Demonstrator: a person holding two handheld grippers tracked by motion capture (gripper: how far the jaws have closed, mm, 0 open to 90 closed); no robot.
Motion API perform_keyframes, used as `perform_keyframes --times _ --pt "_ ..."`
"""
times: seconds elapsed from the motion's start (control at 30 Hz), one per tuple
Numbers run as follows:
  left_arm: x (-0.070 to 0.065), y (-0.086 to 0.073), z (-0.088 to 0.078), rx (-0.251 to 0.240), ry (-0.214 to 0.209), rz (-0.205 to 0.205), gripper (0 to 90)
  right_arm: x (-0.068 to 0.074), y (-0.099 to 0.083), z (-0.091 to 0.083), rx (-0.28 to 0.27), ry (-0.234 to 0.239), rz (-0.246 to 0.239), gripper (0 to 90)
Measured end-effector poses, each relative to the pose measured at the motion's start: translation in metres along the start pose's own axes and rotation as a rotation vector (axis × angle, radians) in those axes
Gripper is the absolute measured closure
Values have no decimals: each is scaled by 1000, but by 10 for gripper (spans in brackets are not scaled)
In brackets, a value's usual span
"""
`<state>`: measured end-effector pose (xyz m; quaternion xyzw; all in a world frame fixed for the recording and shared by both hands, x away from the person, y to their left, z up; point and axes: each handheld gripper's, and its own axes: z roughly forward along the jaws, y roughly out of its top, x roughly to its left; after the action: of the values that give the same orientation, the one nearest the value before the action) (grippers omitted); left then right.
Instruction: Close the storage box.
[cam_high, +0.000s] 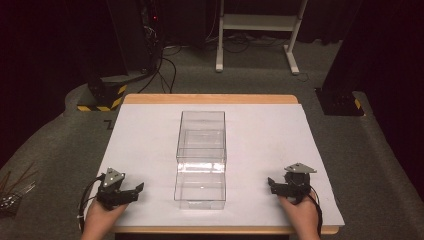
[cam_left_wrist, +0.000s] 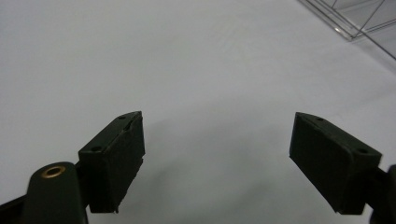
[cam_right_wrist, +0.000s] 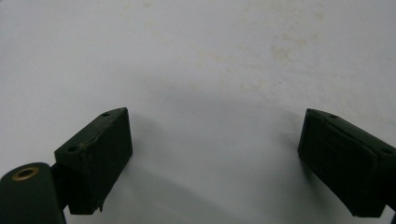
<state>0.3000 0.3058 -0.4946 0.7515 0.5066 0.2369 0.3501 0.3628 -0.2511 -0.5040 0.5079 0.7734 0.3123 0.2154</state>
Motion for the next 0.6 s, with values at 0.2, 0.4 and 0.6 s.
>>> perform_keyframes --times 0.2,0.4,0.6 --pt "-6 3 -5 -15 -12 21 187 0 0 0 0 1 0 98" --pt "-12 7 -13 -49 -25 30 188 0 0 0 0 1 0 98" --pt "-18 10 -19 -82 -40 40 191 0 0 0 3 1 1 98"
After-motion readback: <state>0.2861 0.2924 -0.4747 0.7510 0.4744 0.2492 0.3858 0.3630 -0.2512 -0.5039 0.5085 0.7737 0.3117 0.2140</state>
